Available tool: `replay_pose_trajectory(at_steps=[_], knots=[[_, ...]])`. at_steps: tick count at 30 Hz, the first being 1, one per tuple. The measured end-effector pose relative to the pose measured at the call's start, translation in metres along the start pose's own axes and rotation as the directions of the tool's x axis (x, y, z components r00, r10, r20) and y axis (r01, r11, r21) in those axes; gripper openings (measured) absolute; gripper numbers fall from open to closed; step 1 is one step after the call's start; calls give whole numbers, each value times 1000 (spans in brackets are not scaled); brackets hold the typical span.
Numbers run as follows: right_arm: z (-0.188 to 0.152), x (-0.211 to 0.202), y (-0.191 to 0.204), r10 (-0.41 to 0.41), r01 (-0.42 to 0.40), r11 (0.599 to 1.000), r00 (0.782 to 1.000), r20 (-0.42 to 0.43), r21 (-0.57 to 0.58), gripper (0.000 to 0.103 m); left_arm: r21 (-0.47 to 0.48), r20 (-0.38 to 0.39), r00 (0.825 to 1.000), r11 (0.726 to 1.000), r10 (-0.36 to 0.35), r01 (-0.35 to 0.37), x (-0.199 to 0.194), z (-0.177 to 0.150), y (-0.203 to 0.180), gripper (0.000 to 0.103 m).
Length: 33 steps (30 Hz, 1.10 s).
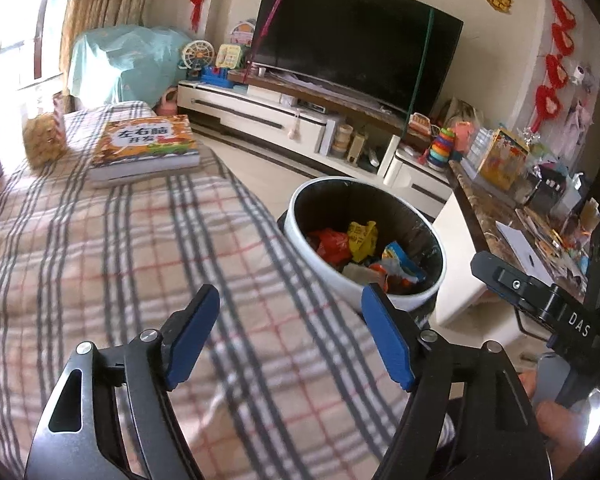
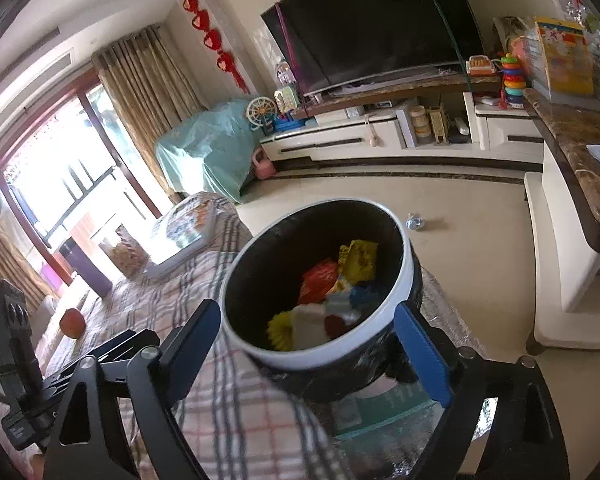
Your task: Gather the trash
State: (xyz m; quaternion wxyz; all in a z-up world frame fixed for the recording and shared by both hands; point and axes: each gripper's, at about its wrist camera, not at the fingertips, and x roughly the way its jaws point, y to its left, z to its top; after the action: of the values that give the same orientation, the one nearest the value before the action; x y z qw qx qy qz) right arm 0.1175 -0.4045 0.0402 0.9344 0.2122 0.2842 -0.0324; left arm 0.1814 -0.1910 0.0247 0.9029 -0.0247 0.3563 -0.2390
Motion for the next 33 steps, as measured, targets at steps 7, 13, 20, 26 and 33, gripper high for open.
replay_pose_trajectory(at_steps=[7,13,20,26,33], knots=[[-25,-20,20,-33,35,998,998,49,-54,95,13,51,998,999,46,-47,-31,-27,5,82],[-29,-45,40,-55,72,990,989,139,-123,99,9,151,985,996,86,-88,-66,-37,8,92],[-44,-78,63,-114,195,957,933,343,-213,103,-2,315,928,977,201,-211,-103,-56,7,103],[-68,-68,63,-122,206,951,936,331,-232,103,-3,356,900,963,253,-269,-110,-72,9,103],[-83,-61,58,-123,197,956,942,313,-218,103,-2,348,899,959,266,-283,-109,-83,11,103]])
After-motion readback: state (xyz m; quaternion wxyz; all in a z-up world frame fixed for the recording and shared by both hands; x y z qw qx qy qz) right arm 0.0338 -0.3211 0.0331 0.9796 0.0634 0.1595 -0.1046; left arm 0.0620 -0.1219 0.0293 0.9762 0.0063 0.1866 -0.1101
